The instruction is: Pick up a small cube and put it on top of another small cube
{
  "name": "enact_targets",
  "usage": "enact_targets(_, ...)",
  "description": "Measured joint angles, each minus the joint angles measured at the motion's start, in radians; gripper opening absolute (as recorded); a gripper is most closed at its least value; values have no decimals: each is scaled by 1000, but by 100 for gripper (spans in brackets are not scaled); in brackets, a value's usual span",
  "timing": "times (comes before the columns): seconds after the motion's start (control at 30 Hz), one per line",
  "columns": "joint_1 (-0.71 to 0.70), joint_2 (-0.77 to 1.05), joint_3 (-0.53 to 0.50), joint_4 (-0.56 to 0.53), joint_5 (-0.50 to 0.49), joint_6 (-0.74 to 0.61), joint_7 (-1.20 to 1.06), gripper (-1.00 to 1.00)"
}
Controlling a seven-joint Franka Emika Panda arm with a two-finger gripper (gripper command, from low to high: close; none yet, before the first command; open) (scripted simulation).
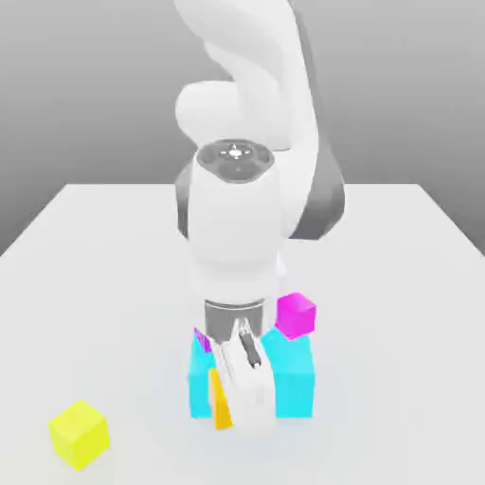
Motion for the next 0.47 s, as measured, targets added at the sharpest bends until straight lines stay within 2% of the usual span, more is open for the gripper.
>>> enact_targets(0.17,-128,-13,-103,32,63,-32,-58,-100)
enact_targets(0.3,-136,94,-144,43,29,65,-36,-100)
enact_targets(0.33,-130,127,-153,45,17,95,-27,100)
enact_targets(0.47,-130,127,-153,45,17,95,-27,100)
